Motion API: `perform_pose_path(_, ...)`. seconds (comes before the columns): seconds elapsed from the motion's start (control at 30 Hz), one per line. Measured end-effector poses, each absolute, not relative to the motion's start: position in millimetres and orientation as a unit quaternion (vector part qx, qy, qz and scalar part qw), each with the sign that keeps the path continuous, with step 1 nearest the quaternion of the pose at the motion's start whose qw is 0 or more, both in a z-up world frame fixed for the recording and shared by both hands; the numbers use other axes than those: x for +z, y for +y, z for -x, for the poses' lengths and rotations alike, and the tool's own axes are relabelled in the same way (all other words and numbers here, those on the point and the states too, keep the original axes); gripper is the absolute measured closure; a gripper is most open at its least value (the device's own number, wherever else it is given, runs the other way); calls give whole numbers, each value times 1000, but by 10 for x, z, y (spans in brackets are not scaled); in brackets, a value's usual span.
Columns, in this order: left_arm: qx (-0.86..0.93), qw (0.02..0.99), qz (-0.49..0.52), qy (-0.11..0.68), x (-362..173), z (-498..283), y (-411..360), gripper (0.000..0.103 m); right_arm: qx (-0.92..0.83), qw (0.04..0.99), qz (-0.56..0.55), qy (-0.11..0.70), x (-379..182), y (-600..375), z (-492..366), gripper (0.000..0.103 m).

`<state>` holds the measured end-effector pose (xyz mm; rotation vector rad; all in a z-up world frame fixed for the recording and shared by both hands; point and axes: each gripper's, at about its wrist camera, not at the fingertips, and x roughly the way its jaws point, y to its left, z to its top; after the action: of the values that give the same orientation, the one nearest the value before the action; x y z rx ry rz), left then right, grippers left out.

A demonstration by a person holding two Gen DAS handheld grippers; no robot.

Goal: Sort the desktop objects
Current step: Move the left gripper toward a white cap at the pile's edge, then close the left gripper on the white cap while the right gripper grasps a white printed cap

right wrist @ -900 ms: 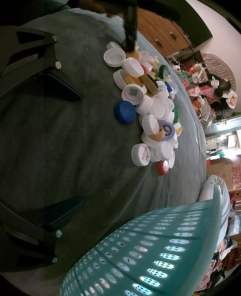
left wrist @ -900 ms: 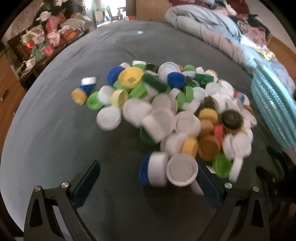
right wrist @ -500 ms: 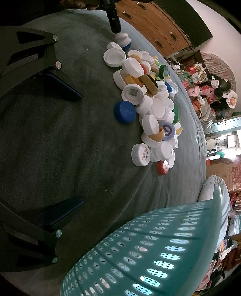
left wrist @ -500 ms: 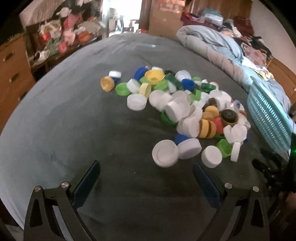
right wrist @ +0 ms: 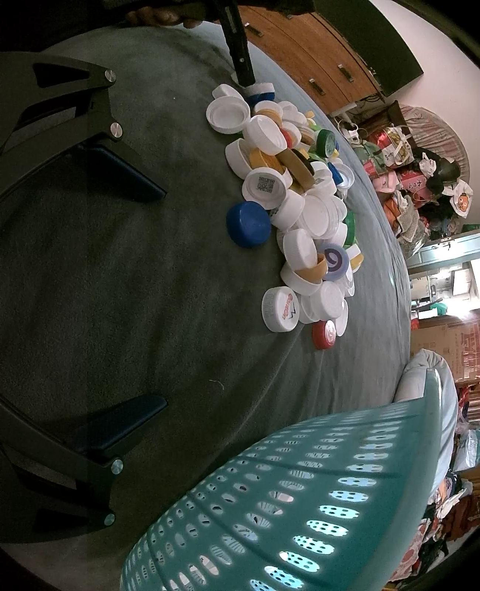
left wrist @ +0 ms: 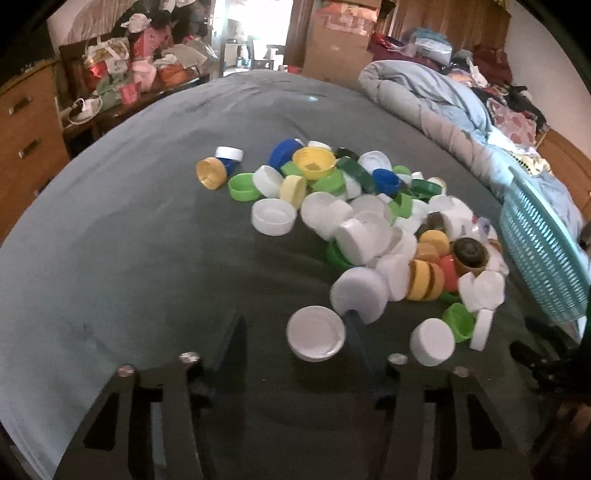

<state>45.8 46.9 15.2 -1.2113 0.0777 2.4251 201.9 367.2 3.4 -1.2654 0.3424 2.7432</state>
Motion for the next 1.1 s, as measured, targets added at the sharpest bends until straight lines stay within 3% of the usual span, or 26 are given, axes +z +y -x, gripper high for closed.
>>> perform_pose_path(0.53, 883, 220, 412, 55, 41, -520, 559, 31, 896, 65, 428, 99, 34, 3647, -1970, 1)
perform_pose_path(1.0, 882, 222, 412, 50, 23, -521, 584, 28, 892, 82, 438, 78, 25, 3559, -1874, 1)
perform_pose_path(1.1, 882, 221, 413, 51, 21, -520, 598, 26, 869, 107, 471, 109, 92, 3580, -1853, 1)
